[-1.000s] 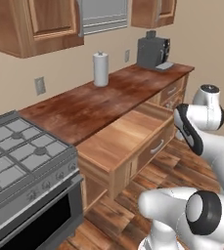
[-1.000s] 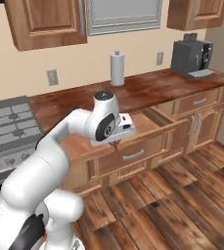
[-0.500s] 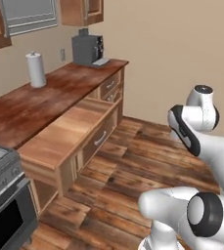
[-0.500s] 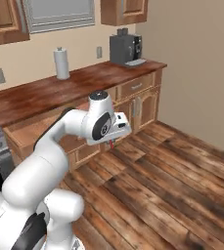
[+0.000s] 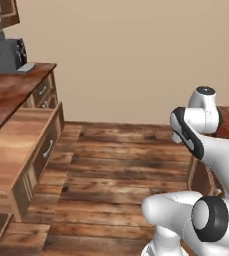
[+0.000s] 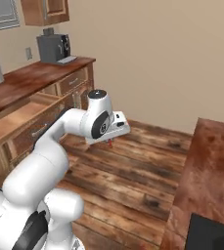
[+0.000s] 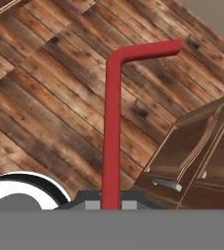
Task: Take a straw from the drawer in front and place it inside the glass cup on the dining counter.
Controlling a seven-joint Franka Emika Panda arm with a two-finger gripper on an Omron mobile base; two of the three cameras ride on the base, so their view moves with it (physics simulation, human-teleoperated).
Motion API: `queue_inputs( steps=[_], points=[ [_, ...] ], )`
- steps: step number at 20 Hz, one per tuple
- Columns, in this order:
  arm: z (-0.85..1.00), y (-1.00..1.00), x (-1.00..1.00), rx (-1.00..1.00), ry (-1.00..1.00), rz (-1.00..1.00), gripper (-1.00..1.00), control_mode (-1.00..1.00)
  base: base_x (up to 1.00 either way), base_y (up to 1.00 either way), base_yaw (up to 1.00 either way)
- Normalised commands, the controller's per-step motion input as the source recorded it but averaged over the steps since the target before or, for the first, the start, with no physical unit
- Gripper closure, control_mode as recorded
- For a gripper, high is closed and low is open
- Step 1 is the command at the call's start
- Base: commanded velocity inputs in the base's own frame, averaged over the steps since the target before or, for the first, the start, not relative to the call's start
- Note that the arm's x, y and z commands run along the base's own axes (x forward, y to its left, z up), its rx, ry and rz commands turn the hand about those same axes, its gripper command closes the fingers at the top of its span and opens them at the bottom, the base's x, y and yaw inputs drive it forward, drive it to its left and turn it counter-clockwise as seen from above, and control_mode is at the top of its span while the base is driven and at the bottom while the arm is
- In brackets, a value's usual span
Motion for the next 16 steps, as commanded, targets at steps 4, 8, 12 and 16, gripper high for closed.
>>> queue_inputs(
  steps=[4,8,12,16],
  points=[
    [0.00,0.00,0.00,0.00,0.00,0.00,1.00,1.00,-0.53,0.00,-0.65],
    [0.00,0.00,0.00,0.00,0.00,0.00,1.00,1.00,-0.41,0.01,-0.63],
    [0.00,0.00,0.00,0.00,0.00,0.00,1.00,1.00,-0.27,0.01,-0.60],
    [0.00,0.00,0.00,0.00,0.00,0.00,1.00,1.00,-0.04,0.16,-0.56]
  ],
)
